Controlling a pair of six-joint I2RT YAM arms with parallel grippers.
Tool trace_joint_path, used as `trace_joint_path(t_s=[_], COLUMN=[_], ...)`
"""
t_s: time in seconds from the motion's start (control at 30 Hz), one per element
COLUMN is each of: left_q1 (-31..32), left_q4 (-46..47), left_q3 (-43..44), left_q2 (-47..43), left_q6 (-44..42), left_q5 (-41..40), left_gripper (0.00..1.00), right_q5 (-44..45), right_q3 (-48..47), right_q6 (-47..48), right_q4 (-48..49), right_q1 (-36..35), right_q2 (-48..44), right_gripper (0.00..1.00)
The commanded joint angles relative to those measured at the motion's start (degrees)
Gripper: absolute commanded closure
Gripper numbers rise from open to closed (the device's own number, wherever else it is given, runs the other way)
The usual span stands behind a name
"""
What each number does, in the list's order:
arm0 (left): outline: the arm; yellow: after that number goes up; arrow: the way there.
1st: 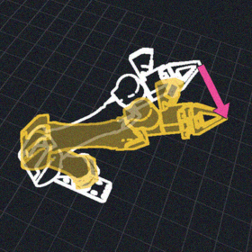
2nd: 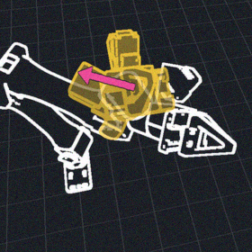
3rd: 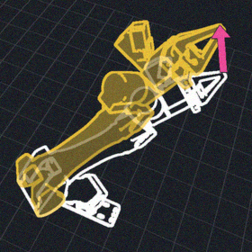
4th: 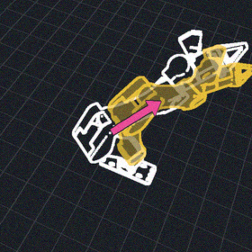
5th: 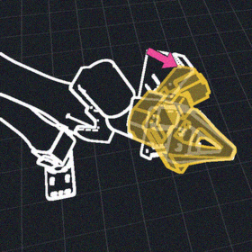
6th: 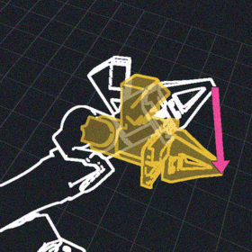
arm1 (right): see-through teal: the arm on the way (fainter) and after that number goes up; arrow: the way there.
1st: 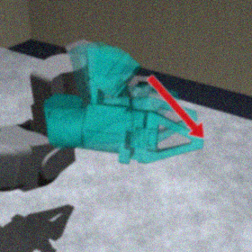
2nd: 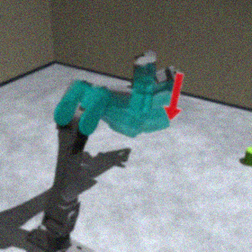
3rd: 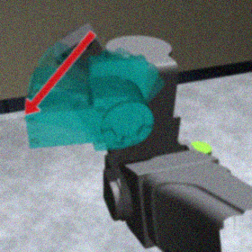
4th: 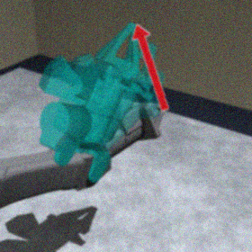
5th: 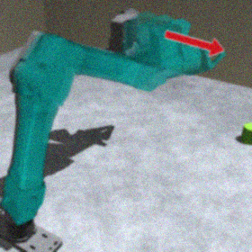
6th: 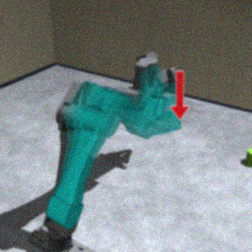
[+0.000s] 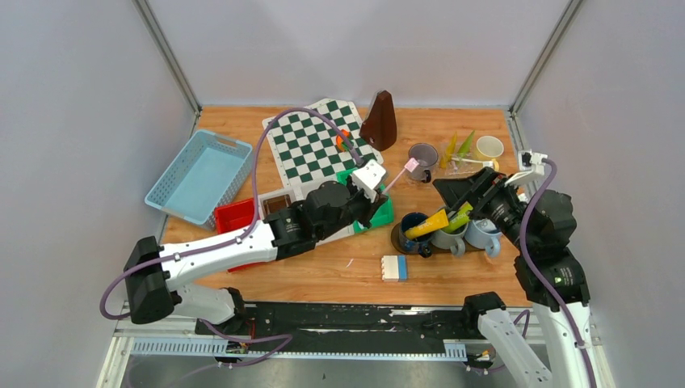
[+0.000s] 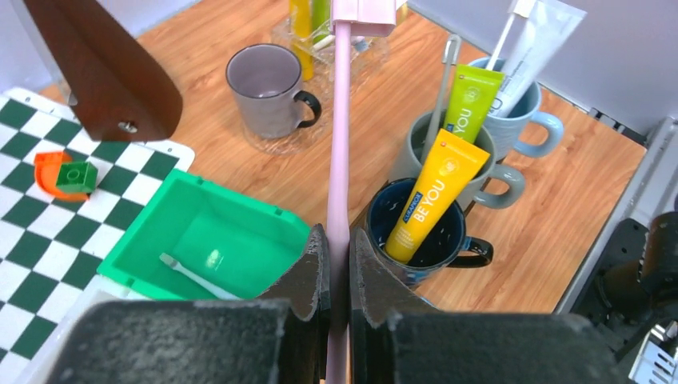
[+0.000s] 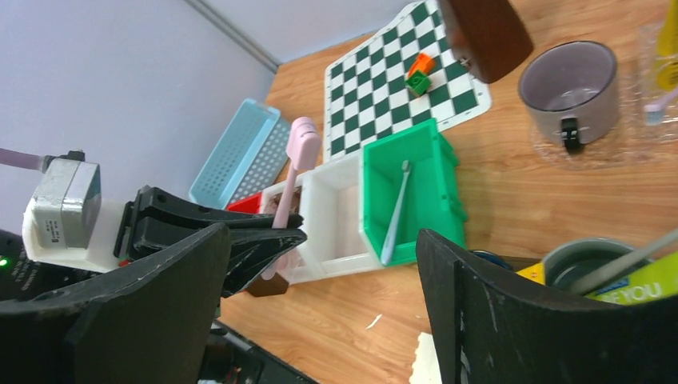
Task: Prepare toiletry sets of a toothbrush and toothpaste on the tray
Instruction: Place the toothbrush in the cup.
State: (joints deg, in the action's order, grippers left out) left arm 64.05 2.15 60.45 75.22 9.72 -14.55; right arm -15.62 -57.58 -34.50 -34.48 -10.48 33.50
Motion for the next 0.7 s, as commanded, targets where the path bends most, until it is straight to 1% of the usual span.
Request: trace_joint_path(t_s=[0.0, 0.27, 0.4, 0.5, 0.6, 0.67], left_q1=[0.98, 2.63, 3.42, 4.1, 4.5, 4.79], left_q4=[7.42, 9.81, 10.7, 10.93, 10.84, 10.61], left_q3=[-1.03, -1.88, -1.82, -1.69, -1.4, -1.14], left_q2=[-2.62, -3.21, -3.42, -3.29, -2.97, -2.66], left_q6=[-5.83, -8.4, -8.57, -8.65, -8.97, -9.06], left_q5=[3.57, 9.49, 12.84, 13.76, 14.18, 15.05], left_gripper=[1.0, 1.0, 1.0, 1.0, 1.0, 1.0], right_q5=[-7.37, -10.16, -10.22, -9.99, -9.96, -10.11], right_q3=[-0.4, 1.57, 2.31, 2.67, 2.97, 3.17], right_q6=[-3.37, -5.14, -5.52, -5.55, -5.74, -5.87], right_q4=[5.33, 8.7, 9.59, 9.93, 10.19, 10.54], right_q1=[-0.16, -0.2, -0.2, -0.17, -0.22, -0.18], right_q2=[0.25, 0.46, 0.54, 0.57, 0.47, 0.36], right_gripper=[0.14, 0.23, 0.29, 0.32, 0.39, 0.47])
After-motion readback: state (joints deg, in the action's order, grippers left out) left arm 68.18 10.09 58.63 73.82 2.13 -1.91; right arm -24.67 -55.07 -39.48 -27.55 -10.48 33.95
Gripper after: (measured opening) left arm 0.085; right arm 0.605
